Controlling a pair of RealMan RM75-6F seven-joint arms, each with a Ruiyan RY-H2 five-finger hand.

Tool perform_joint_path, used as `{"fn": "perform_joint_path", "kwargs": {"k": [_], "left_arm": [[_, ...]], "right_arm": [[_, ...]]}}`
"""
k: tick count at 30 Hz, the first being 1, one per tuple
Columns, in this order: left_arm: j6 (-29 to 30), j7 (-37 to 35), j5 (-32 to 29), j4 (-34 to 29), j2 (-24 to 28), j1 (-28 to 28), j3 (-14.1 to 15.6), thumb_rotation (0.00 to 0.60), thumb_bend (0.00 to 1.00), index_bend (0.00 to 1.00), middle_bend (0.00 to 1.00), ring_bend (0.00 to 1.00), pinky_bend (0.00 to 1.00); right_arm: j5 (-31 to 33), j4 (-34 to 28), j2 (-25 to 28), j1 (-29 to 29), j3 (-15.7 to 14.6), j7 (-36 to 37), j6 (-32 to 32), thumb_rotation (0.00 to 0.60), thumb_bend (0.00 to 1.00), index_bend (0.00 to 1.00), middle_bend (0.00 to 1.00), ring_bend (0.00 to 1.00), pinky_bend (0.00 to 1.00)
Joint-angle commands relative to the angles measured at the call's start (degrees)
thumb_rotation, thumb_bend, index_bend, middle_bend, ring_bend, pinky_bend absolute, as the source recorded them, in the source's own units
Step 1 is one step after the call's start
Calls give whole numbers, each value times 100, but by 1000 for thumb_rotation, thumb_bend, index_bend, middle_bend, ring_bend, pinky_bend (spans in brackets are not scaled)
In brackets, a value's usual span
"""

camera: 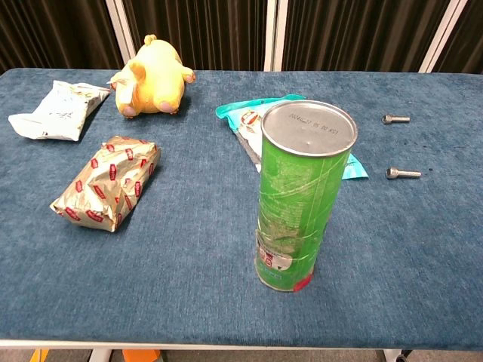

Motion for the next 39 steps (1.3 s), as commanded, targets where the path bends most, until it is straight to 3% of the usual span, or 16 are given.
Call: {"fn": "perform_joint_path", "kwargs": {"k": [1,16,24,32,39], "left_arm": [[0,10,5,-12,3,0,3,600,9,143,123,51,167],[18,-75,11,35,7,28,33,600,9,143,123,51,168],[13,-123,-12,140,-82,44,40,600,9,143,123,51,167],[-26,-160,-37,199,-98,40,44,600,9,143,123,51,168],[-58,-232,-61,277,-115,44,56,600,10,143,123,51,167]], "right_arm": [[2,8,2,1,-1,10,-6,600,244,0,0,0,0],[8,23,54,154,17,-106,-243,600,244,0,0,0,0],[205,10,70,773,189,-513,-1162,600,245,2,0,0,0],[527,303,-538,1519,322,-1048,-2171,600,247,142,0,0,0],[731,679,-1034,1892,329,-1288,-2605,600,252,220,0,0,0]]}}
